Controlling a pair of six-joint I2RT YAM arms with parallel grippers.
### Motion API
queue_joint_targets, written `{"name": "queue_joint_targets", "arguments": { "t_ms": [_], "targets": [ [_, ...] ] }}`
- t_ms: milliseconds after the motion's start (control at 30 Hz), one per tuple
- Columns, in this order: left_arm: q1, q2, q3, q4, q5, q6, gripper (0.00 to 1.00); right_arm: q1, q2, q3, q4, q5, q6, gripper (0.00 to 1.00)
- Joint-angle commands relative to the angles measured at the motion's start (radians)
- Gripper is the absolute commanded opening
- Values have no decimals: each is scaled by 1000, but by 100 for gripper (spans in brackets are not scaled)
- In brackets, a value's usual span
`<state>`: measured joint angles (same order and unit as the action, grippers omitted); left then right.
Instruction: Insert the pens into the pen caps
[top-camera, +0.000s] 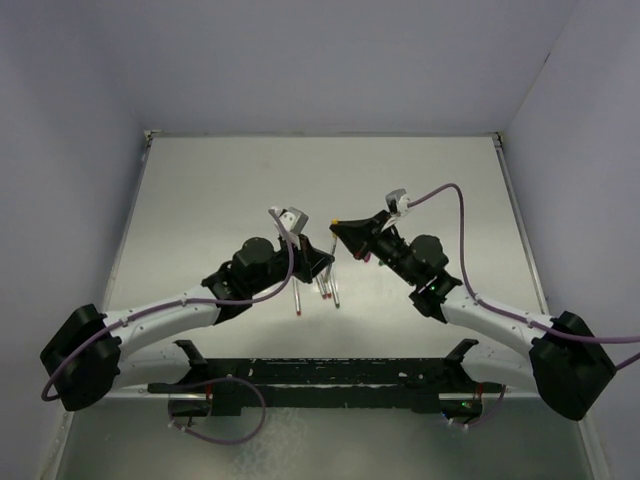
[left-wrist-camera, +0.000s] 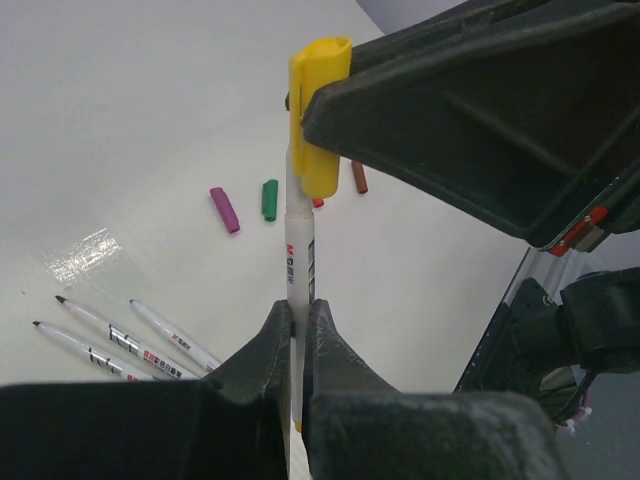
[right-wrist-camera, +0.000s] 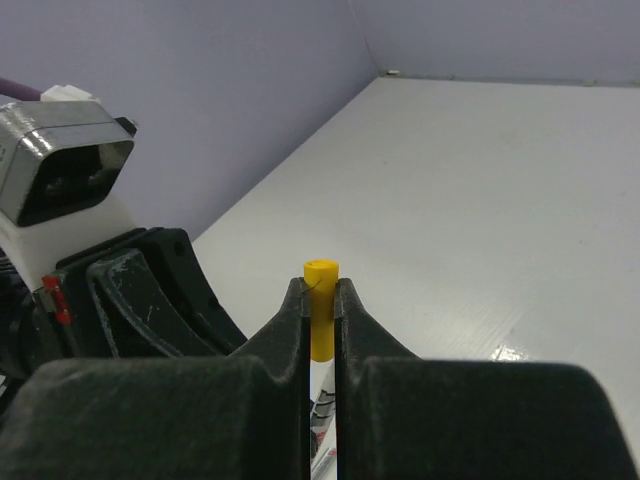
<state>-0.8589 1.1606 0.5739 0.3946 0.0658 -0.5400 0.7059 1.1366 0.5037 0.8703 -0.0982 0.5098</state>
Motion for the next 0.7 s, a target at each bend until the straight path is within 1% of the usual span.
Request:
{"name": "queue_joint_targets", "arguments": {
  "t_ms": [0, 200, 667],
  "targets": [
    [-3, -42, -15, 111, -19, -23, 0, 3, -45, -15, 209, -18, 11, 0],
    [-3, -49, -16, 94, -18, -29, 0, 4, -52, -27, 252, 10, -3, 0],
    [-6, -89, -25, 96, 3, -16, 0, 3, -17, -19, 267, 38, -36, 0]
  ]
}}
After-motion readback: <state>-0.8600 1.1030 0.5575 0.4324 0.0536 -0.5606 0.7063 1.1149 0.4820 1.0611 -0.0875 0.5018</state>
